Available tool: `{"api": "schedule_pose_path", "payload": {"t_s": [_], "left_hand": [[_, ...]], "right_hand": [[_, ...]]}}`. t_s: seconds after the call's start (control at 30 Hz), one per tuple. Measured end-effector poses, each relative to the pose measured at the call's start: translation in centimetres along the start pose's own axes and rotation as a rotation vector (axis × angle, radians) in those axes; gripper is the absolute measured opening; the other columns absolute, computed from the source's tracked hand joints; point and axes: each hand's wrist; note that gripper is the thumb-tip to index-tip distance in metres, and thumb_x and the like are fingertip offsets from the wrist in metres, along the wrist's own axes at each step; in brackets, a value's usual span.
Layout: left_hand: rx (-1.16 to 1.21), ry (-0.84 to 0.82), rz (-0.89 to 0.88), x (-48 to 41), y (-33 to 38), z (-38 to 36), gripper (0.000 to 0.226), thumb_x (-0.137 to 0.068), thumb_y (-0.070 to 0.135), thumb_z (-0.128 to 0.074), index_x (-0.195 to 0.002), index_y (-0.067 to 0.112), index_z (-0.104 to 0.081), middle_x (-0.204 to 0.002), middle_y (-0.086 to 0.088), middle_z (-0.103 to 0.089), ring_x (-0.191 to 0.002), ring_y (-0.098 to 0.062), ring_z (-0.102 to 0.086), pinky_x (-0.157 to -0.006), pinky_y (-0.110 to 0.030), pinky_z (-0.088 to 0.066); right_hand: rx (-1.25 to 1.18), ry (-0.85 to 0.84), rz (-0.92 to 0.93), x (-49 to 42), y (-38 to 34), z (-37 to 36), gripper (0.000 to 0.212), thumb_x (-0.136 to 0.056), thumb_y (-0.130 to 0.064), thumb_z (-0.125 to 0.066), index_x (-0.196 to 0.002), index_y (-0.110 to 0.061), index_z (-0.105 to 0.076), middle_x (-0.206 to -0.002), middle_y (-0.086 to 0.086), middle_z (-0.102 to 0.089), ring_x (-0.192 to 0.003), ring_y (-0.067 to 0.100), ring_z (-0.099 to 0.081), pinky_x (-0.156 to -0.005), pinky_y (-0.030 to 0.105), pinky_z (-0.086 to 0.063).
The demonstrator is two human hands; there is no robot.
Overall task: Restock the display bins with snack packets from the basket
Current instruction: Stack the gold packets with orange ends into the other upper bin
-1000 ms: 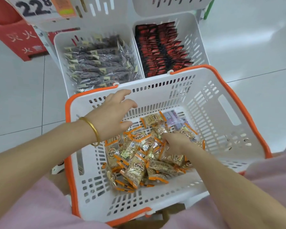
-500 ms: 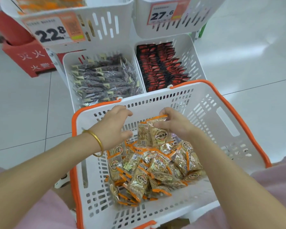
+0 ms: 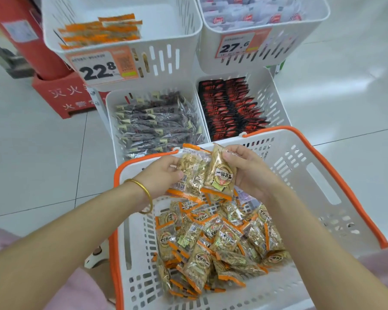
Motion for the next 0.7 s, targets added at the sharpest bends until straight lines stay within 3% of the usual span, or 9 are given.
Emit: {"api": "schedule_pose_path", "payload": {"t_s": [0.07,0.13,0.2,0.23,0.3,0.4,0.5,0.6,0.7], "left_hand": [[0.043,0.031,-0.004,0.0,0.1,-0.2,0.033,-0.095,0.021,-0.051,-0.127,0.026,-0.042,-0.096,-0.01,-0.062,-0.087,-0.03,-0.057,-0.091,-0.056,-0.047],[0.045,0.024,0.022,0.3,0.5,-0.3,0.046,-0.089,0.051,-0.05,-0.13,0.034,-0.037,-0.12,-0.007,-0.057,-0.104,-0.03,-0.058,-0.094,-0.054,-0.047],[0.107,-0.086,0.094,0.5,1.1,-0.4,0.073,-0.072,0.079,-0.047,-0.128,0.032,-0.044,-0.135,-0.002,-0.05,-0.122,-0.025,-0.051,-0.101,-0.05,-0.043],[0.162,-0.15,0.126,0.7,1.4,-0.5,0.077,-0.07,0.081,-0.047,-0.122,0.025,-0.051,-0.134,-0.004,-0.053,-0.122,-0.023,-0.052,-0.102,-0.048,-0.043],[0.302,-0.222,0.165,1.1,2.1,-0.5,0.053,-0.078,0.065,-0.052,-0.109,0.023,-0.06,-0.122,-0.001,-0.062,-0.109,-0.017,-0.06,-0.098,-0.044,-0.047],[0.561,-0.175,0.22,1.2,2.3,-0.4,0.031,-0.086,0.041,-0.059,-0.109,0.021,-0.065,-0.115,-0.006,-0.067,-0.109,-0.024,-0.062,-0.098,-0.048,-0.046],[0.735,-0.133,0.211,1.0,2.4,0.2,0.034,-0.093,0.039,-0.048,-0.112,0.015,-0.063,-0.11,-0.011,-0.069,-0.102,-0.026,-0.063,-0.092,-0.041,-0.046],[0.83,-0.072,0.158,0.7,2.7,0.5,0.038,-0.098,0.038,-0.039,-0.116,0.013,-0.06,-0.108,-0.01,-0.069,-0.088,-0.021,-0.062,-0.079,-0.034,-0.046],[0.922,-0.048,0.121,0.7,3.0,0.6,0.035,-0.099,0.031,-0.039,-0.12,0.01,-0.056,-0.107,-0.009,-0.067,-0.09,-0.021,-0.062,-0.082,-0.034,-0.047]], "right_hand": [[-0.026,-0.01,0.007,0.0,0.0,-0.4,0.004,-0.087,-0.008,-0.056,-0.087,-0.008,-0.051,-0.07,0.006,-0.065,-0.058,0.016,-0.063,-0.053,0.028,-0.054],[-0.051,-0.008,0.012,0.0,0.2,-1.0,0.005,-0.092,-0.007,-0.052,-0.087,-0.008,-0.051,-0.069,0.004,-0.066,-0.059,0.016,-0.063,-0.054,0.028,-0.054],[-0.084,-0.019,0.01,-0.1,0.3,-1.5,0.007,-0.094,-0.008,-0.05,-0.088,-0.009,-0.051,-0.073,0.006,-0.066,-0.064,0.018,-0.064,-0.059,0.031,-0.056],[-0.098,-0.026,0.006,-0.2,0.2,-1.7,0.006,-0.094,-0.009,-0.049,-0.089,-0.008,-0.051,-0.077,0.008,-0.067,-0.069,0.02,-0.065,-0.063,0.033,-0.057],[-0.101,-0.029,-0.003,-0.4,0.0,-2.1,0.007,-0.093,-0.008,-0.051,-0.096,-0.004,-0.055,-0.087,0.014,-0.067,-0.077,0.025,-0.066,-0.071,0.038,-0.056],[-0.04,0.052,-0.002,-0.5,-0.4,-2.1,0.04,-0.077,-0.015,-0.059,-0.115,-0.002,-0.061,-0.098,0.015,-0.065,-0.089,0.028,-0.061,-0.079,0.04,-0.052],[-0.028,0.187,0.041,-0.4,-1.1,-1.3,0.038,-0.071,-0.018,-0.063,-0.108,-0.012,-0.068,-0.091,0.008,-0.066,-0.088,0.025,-0.058,-0.076,0.035,-0.047],[-0.129,0.234,0.041,-0.2,-1.4,-0.8,0.025,-0.083,-0.004,-0.059,-0.106,-0.011,-0.066,-0.082,0.006,-0.068,-0.079,0.023,-0.063,-0.067,0.033,-0.053],[-0.21,0.241,0.021,0.2,-1.6,-1.3,0.027,-0.086,0.005,-0.054,-0.106,-0.011,-0.062,-0.083,0.009,-0.072,-0.07,0.024,-0.07,-0.063,0.037,-0.059]]}}
Point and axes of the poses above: each hand's wrist, its own x-axis away from the middle knuckle, its own z-axis out of the back of the hand, y = z × x
